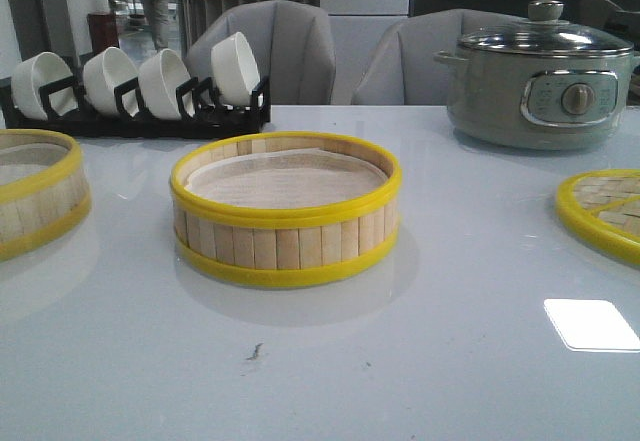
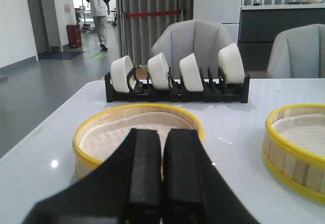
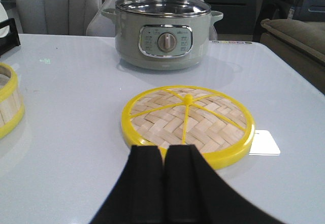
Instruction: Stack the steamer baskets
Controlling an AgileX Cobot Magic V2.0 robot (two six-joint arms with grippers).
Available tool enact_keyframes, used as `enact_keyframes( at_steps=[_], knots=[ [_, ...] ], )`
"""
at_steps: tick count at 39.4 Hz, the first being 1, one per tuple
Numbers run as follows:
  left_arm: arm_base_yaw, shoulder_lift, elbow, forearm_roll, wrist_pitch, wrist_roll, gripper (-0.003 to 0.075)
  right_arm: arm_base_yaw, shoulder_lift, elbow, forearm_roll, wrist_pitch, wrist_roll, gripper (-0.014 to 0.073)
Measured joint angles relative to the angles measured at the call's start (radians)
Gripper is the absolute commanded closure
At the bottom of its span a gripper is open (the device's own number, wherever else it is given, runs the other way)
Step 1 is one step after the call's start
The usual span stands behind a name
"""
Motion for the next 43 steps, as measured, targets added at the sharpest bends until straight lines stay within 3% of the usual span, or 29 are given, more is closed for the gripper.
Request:
enact_keyframes(
  at_steps=[5, 11, 17, 24, 31, 43],
  knots=[
    [-0.034, 0.146, -0.135, -0.025, 0.011, 0.000, 0.0634, 0.000, 0.000, 0.000, 0.000, 0.000, 0.000, 0.0543],
    [-0.062, 0.436, -0.437, -0.029, 0.056, 0.000, 0.0634, 0.000, 0.000, 0.000, 0.000, 0.000, 0.000, 0.0543],
    [-0.064, 0.741, -0.811, -0.013, 0.255, 0.000, 0.0634, 0.000, 0.000, 0.000, 0.000, 0.000, 0.000, 0.0543],
    [-0.064, 1.026, -1.080, 0.002, 0.464, 0.000, 0.0634, 0.000, 0.000, 0.000, 0.000, 0.000, 0.000, 0.0543],
    [-0.064, 1.166, -1.159, 0.003, 0.564, 0.000, 0.0634, 0.000, 0.000, 0.000, 0.000, 0.000, 0.000, 0.0543],
    [-0.064, 1.184, -1.165, 0.005, 0.589, 0.030, 0.0634, 0.000, 0.000, 0.000, 0.000, 0.000, 0.000, 0.0543]
  ],
)
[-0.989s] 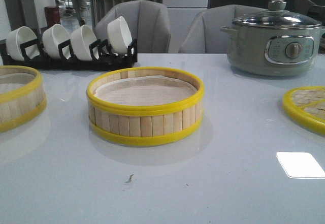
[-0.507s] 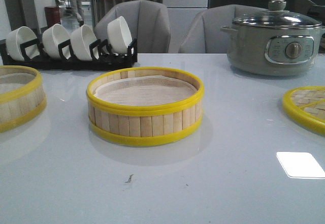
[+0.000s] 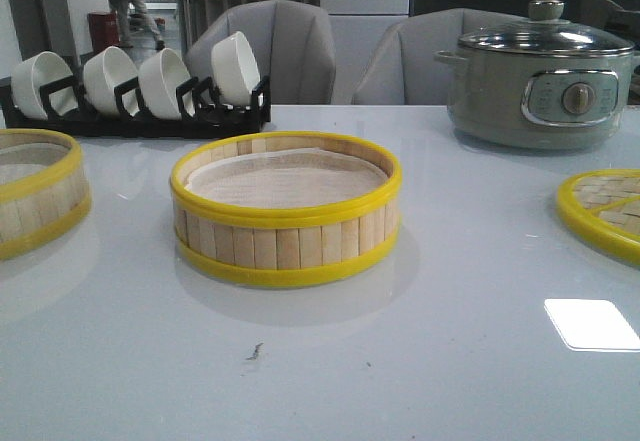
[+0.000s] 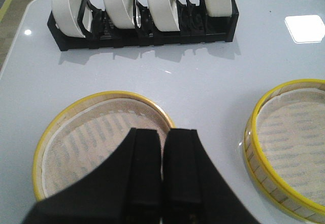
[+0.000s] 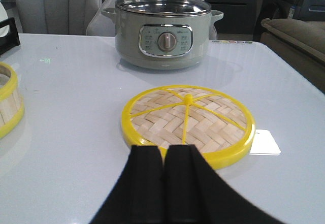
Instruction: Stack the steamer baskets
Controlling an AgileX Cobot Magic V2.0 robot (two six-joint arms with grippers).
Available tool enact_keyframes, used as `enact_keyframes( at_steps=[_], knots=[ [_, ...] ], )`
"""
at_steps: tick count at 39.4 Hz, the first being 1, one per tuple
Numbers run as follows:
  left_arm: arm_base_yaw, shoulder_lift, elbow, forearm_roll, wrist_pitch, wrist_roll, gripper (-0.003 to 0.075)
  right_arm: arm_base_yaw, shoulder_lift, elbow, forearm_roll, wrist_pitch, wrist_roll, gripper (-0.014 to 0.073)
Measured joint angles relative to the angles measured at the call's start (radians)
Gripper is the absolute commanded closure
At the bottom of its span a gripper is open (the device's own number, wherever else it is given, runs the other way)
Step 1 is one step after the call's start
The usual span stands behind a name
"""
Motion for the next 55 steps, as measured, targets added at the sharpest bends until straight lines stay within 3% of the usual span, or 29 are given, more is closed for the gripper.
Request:
enact_keyframes(
  at_steps=[55],
  knots=[
    [0.000, 0.000, 0.000, 0.002, -0.015, 0.006, 0.0634, 0.000, 0.000, 0.000, 0.000, -0.002, 0.000, 0.0543]
  ],
)
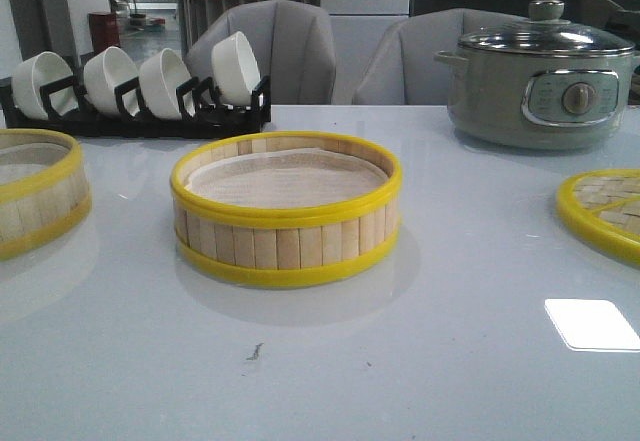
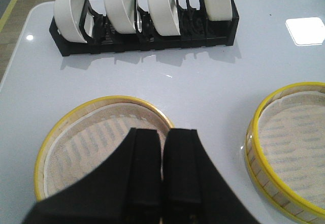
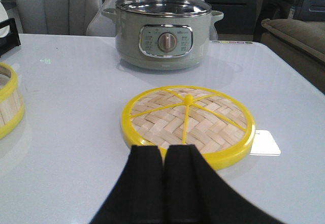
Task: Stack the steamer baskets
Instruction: 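Move the left gripper down to the rim of the basket nearest it and grasp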
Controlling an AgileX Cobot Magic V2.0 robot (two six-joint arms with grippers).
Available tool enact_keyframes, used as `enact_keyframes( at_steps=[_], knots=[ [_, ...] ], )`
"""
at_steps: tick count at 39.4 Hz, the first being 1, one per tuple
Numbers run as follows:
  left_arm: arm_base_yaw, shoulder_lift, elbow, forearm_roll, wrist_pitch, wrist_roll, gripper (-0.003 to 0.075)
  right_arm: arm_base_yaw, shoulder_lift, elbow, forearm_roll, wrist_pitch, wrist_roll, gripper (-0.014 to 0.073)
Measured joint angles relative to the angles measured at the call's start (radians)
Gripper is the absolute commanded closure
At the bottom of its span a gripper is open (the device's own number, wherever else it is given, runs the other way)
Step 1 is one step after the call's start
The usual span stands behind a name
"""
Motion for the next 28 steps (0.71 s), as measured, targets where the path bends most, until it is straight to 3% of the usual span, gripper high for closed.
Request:
enact_keyframes(
  at_steps=[13, 20, 28],
  knots=[
    [0.000, 0.000, 0.000, 0.000, 0.029, 0.000, 0.0634, 0.000, 0.000, -0.010, 0.023, -0.171, 0.086, 0.0543],
    [0.000, 0.000, 0.000, 0.000, 0.049, 0.000, 0.0634, 0.000, 0.060, -0.298, 0.031, 0.073, 0.093, 0.0543],
    [0.000, 0.000, 0.000, 0.000, 0.051, 0.000, 0.0634, 0.000, 0.463, -0.596, 0.007, 0.262, 0.091, 0.0543]
  ],
)
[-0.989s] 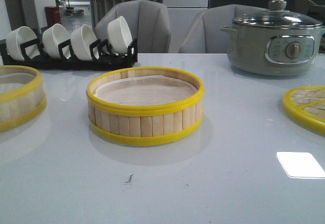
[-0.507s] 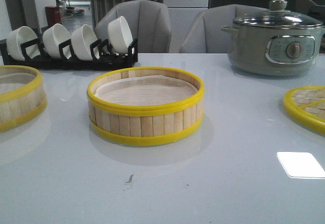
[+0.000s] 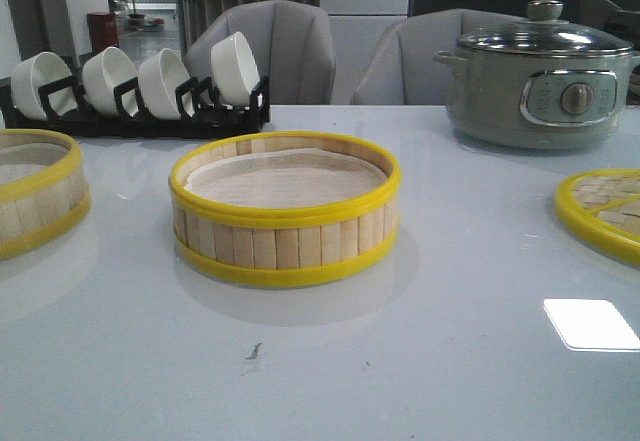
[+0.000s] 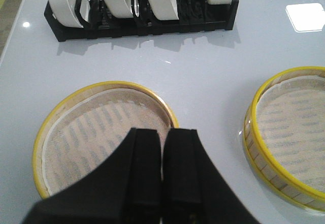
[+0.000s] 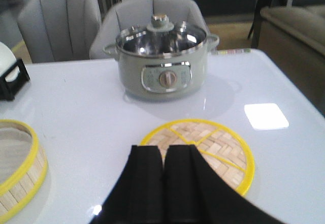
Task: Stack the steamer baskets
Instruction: 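Move the left gripper down to the rim of the basket nearest it and grasp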
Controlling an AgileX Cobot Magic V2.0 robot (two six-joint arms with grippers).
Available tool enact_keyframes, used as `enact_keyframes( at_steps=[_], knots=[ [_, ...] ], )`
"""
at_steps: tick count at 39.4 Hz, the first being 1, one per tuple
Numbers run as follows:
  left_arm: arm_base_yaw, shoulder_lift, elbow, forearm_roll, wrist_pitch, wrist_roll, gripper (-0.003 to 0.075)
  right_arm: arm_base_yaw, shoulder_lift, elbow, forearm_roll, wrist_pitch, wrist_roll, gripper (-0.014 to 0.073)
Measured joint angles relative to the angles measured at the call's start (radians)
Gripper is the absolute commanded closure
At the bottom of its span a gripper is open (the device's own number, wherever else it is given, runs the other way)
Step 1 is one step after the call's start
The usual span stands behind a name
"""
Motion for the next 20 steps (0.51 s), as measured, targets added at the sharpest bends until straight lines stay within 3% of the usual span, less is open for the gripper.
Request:
enact_keyframes(
  at_steps=[8, 20],
  knots=[
    [0.000, 0.000, 0.000, 0.000, 0.023, 0.000, 0.0634, 0.000, 0.358, -0.230, -0.004, 0.106, 0.000, 0.0543],
    [0.000, 0.000, 0.000, 0.000, 0.054, 0.000, 0.0634, 0.000, 0.439, -0.258, -0.004, 0.098, 0.000, 0.0543]
  ],
)
